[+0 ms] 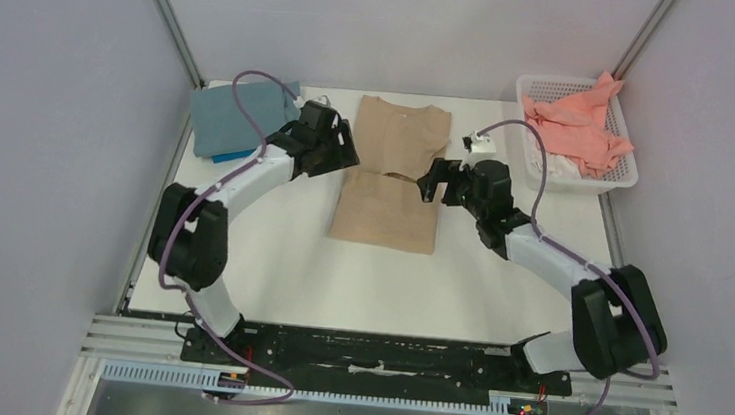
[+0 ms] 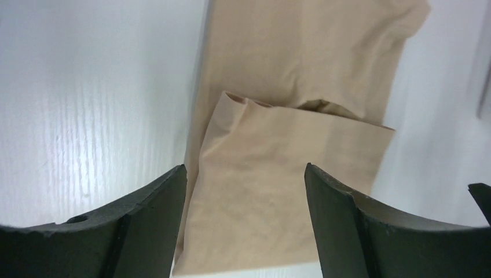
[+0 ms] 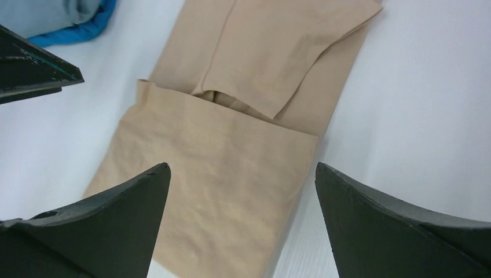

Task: Fold and stack the t-shirts
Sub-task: Fold the folded rectangular tshirt in 1/3 of the way, then grab one side of the 2/3 rectangular tshirt with both arms

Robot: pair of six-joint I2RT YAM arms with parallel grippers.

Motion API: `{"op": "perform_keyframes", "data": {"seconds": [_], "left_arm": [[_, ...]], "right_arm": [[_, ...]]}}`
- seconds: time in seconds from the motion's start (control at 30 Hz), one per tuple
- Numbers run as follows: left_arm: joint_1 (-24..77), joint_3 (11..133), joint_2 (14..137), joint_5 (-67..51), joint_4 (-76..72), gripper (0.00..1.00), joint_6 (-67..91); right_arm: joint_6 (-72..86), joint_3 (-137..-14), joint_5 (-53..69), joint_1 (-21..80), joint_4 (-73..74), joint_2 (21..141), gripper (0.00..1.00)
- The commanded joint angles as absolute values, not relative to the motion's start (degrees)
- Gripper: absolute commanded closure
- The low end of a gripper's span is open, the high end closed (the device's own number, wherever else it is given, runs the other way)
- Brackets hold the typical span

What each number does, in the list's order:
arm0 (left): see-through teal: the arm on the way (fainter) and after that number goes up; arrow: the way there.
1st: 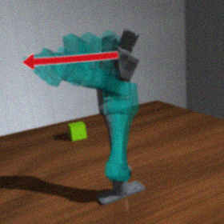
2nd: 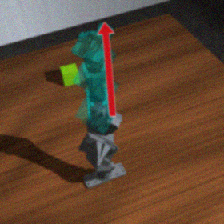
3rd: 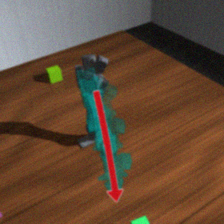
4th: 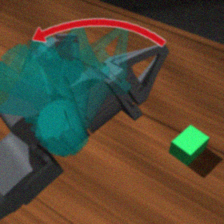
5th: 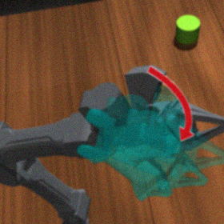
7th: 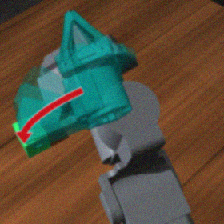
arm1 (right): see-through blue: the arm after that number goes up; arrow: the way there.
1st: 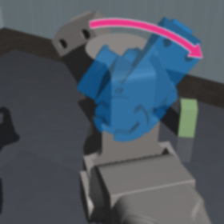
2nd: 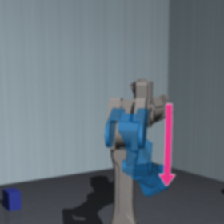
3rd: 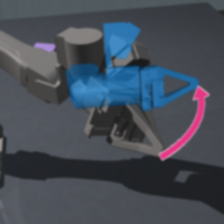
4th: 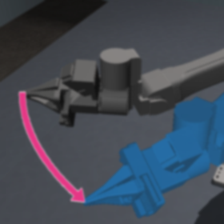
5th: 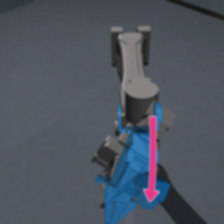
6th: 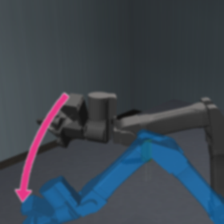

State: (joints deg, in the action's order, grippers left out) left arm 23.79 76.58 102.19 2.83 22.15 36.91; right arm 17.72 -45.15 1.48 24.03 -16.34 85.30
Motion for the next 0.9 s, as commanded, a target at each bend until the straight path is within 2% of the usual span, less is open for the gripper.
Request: {"op": "perform_keyframes", "data": {"seconds": [0.0,0.2,0.3,0.4,0.67,0.87], "left_arm": [[23.8,69.7,89.2,3.7,21.3,0.2,36.1],[23.7,47.8,73.7,1.2,15.0,0.18,41.2],[23.8,40.5,68.6,-2.4,13.2,0.18,43.4],[23.8,35.6,66.4,-2.6,10.4,0.18,44.6],[23.8,36.0,76.4,-7.8,4.7,0.17,45.4],[23.7,38.5,85.2,-10.2,2.5,0.35,45.6]], "right_arm": [[16.1,-38.7,3.2,23.9,-17.5,74.2,0.02],[19.3,-25.0,7.8,23.9,-19.4,60.0,0.02],[20.5,-20.8,13.3,23.9,-20.6,57.5,0.02],[22.5,-18.6,13.3,24.0,-21.6,58.1,0.02],[23.0,-21.7,12.9,26.7,-20.5,65.6,0.02],[25.8,-19.0,9.4,27.1,-19.8,68.1,0.02]]}}
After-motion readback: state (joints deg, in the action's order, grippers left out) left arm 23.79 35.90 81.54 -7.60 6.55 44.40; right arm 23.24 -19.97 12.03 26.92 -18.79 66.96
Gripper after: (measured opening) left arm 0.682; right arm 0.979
